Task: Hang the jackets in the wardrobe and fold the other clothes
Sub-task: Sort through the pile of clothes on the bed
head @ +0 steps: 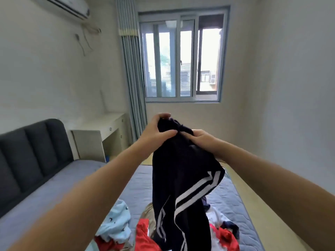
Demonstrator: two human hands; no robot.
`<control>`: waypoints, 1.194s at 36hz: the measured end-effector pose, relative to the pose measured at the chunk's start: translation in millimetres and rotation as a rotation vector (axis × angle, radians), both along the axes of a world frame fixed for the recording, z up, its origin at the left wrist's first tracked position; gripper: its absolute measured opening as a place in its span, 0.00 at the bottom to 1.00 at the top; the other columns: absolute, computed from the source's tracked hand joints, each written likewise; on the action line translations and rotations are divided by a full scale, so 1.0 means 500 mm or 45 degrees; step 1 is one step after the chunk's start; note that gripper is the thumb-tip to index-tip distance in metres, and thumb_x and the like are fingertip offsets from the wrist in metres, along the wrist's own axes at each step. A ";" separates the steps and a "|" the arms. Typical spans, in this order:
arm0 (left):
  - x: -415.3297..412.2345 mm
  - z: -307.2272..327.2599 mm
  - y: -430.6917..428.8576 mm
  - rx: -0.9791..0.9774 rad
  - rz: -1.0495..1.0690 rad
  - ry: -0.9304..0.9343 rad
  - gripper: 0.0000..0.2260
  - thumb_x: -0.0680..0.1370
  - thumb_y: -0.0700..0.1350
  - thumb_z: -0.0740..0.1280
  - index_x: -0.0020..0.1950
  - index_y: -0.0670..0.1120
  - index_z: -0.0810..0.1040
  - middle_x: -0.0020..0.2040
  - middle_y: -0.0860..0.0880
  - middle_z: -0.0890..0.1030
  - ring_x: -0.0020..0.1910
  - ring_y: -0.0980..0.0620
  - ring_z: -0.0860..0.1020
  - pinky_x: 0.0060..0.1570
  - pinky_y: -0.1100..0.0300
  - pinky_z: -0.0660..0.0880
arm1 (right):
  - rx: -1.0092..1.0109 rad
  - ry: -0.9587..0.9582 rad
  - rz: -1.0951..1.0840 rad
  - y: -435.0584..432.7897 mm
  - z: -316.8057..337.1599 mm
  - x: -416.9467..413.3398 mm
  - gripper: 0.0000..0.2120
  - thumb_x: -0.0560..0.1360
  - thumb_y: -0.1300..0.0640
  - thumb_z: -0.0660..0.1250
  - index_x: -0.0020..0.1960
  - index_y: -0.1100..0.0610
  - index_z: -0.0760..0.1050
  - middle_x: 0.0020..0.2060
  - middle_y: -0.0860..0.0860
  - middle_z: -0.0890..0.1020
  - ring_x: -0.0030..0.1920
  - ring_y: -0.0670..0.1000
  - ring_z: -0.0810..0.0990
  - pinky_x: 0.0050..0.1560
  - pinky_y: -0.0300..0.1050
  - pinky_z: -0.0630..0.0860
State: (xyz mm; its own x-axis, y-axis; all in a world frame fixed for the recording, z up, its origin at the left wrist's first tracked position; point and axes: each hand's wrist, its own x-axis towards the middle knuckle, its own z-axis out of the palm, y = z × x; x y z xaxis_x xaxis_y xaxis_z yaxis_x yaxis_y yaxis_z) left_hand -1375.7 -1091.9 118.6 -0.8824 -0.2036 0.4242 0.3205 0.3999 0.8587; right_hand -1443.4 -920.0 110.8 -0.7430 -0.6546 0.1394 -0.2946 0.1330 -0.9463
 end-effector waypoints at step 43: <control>0.155 0.098 -0.227 -1.089 0.840 -0.386 0.05 0.74 0.43 0.60 0.45 0.46 0.75 0.43 0.46 0.79 0.43 0.45 0.77 0.40 0.56 0.72 | 0.319 0.340 0.117 -0.154 0.131 0.081 0.09 0.74 0.55 0.62 0.52 0.55 0.78 0.38 0.49 0.79 0.38 0.47 0.79 0.39 0.39 0.76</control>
State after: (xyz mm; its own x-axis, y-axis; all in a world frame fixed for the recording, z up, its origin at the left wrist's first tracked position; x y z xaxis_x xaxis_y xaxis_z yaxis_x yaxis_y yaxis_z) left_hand -1298.3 -1205.6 167.4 -0.8001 -0.4137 0.4345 -0.3474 0.9099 0.2266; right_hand -1403.0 -996.9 176.5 -0.6385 -0.7554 0.1473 -0.5483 0.3121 -0.7758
